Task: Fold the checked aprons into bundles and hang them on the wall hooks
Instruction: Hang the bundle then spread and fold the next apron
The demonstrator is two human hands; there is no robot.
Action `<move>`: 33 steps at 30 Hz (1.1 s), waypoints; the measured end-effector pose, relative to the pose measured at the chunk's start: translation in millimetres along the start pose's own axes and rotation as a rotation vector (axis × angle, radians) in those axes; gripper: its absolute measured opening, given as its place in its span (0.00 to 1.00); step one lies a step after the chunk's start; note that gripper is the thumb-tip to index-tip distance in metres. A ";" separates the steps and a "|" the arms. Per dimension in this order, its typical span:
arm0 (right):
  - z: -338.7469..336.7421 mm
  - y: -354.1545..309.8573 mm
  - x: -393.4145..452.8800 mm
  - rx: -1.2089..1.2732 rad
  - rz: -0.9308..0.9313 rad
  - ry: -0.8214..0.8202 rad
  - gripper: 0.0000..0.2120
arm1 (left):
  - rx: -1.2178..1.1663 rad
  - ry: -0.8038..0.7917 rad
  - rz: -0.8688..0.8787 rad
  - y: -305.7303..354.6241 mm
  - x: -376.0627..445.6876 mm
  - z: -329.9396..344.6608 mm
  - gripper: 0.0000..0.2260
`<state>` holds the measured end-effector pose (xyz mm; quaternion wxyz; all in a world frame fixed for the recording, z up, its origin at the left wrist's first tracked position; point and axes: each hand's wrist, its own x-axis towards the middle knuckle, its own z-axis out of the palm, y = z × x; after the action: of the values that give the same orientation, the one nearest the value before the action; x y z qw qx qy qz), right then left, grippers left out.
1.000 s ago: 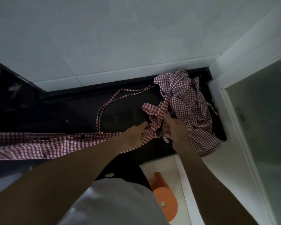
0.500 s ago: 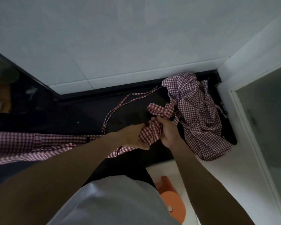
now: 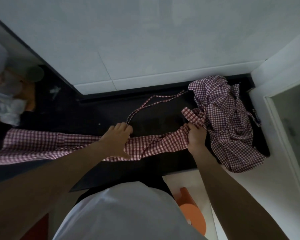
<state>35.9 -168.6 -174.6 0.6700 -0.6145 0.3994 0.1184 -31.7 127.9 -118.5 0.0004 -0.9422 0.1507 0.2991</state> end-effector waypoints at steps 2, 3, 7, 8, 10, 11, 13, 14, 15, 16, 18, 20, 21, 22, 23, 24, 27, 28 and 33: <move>5.7 0.9 -1.4 -0.108 -0.074 0.082 0.15 | 0.105 -0.165 -0.079 -15.3 -7.6 -2.1 0.47; 9.9 2.2 -3.8 -0.155 -0.114 0.117 0.15 | 0.115 -0.255 -0.112 -22.6 -10.9 -3.7 0.45; 15.0 5.4 -9.4 -0.239 -0.221 0.193 0.17 | -0.008 -0.390 -0.129 -40.7 -5.7 -18.3 0.26; 16.9 5.6 -11.7 -0.251 -0.233 0.205 0.17 | -0.005 -0.368 -0.121 -43.5 -4.2 -18.9 0.21; 19.4 4.2 -14.4 -0.265 -0.261 0.221 0.17 | 0.100 -0.263 -0.132 -42.6 -3.6 -15.2 0.16; 20.4 5.1 -14.8 -0.277 -0.285 0.225 0.17 | 0.181 -0.186 -0.139 -40.7 -4.6 -10.4 0.17; 21.7 4.3 -16.5 -0.302 -0.303 0.230 0.17 | 0.240 -0.024 -0.176 -32.9 -8.0 0.6 0.23; 21.4 4.7 -16.1 -0.293 -0.286 0.225 0.16 | 0.204 0.027 -0.192 -29.1 -9.2 4.7 0.25; 20.6 6.1 -13.5 -0.268 -0.256 0.209 0.14 | 0.136 0.037 -0.201 -25.8 -9.2 7.9 0.24; 19.6 6.4 -12.3 -0.221 -0.221 0.185 0.12 | 0.033 0.033 -0.205 -22.1 -8.4 10.4 0.22; 19.5 5.7 -13.2 -0.084 -0.154 0.118 0.09 | -0.194 -0.004 -0.175 -12.2 -8.1 8.9 0.12; 19.6 4.7 -16.3 0.003 -0.126 0.071 0.07 | -0.346 0.015 -0.108 4.5 -5.0 4.5 0.05; 19.2 3.6 -19.4 0.028 -0.118 0.047 0.07 | -0.449 0.039 -0.086 14.8 -2.3 3.5 0.03; 18.9 3.0 -21.6 0.053 -0.109 0.021 0.08 | -0.556 0.037 -0.066 25.8 -0.2 1.8 0.03; 18.9 0.6 -24.9 0.079 -0.104 -0.009 0.08 | -0.629 0.015 -0.047 35.6 4.9 3.5 0.06; 17.7 -1.7 -28.5 0.104 -0.103 -0.043 0.08 | -0.647 -0.047 -0.054 43.9 10.9 6.5 0.14; 11.5 -13.0 -36.8 0.190 -0.058 -0.139 0.06 | -0.467 -0.220 -0.149 60.6 24.0 13.6 0.36; 9.1 -19.1 -39.6 0.222 -0.039 -0.160 0.05 | -0.460 -0.237 -0.205 63.8 26.2 13.6 0.38; -17.4 -45.9 -41.1 0.309 -0.033 -0.228 0.12 | -0.418 -0.202 -0.261 74.2 29.9 11.9 0.38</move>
<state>32.0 -180.9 -111.9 0.7993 -0.4932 0.3240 0.1134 -36.3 49.7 -138.5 -0.1407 -0.8986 -0.0378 0.4138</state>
